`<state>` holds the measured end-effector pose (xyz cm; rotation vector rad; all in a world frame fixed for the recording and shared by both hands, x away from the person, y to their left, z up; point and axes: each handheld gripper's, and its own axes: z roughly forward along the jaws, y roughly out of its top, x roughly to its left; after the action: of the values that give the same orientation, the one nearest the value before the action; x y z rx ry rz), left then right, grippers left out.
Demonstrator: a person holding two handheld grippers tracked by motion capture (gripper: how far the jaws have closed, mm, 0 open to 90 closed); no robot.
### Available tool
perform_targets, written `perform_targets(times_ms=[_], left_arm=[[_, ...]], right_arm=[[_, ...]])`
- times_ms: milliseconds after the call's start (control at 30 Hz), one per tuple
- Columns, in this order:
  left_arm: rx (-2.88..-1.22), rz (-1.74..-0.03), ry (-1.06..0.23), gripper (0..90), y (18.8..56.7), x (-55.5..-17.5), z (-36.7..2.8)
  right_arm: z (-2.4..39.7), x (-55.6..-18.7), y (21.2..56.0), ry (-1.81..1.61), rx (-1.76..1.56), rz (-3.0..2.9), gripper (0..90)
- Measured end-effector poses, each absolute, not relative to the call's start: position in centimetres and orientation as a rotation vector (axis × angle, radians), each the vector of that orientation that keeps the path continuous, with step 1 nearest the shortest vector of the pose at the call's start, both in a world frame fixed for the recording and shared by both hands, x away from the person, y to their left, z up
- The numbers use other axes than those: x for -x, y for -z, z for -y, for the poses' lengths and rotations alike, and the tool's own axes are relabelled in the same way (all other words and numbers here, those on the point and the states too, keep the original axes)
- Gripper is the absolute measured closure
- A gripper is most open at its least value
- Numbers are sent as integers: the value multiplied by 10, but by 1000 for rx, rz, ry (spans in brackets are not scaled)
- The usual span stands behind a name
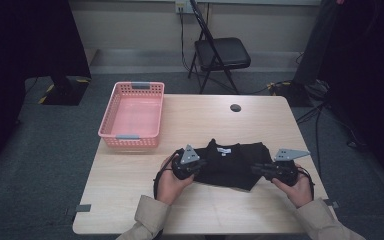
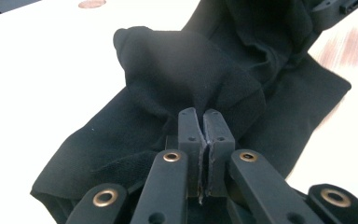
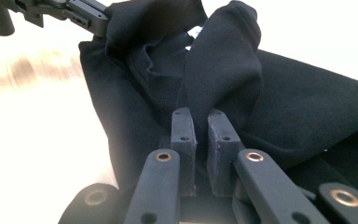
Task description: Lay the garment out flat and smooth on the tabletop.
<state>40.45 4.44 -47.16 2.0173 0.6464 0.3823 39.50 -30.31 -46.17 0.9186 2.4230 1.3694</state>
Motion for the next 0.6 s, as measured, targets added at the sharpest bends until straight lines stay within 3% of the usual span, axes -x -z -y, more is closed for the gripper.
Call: perform_targets(times_ms=[600], left_arm=[[-1938, -664, -415, 881, 454, -411, -51]], right_arm=[[310, -403, 442, -1412, -936, -2376, 837]])
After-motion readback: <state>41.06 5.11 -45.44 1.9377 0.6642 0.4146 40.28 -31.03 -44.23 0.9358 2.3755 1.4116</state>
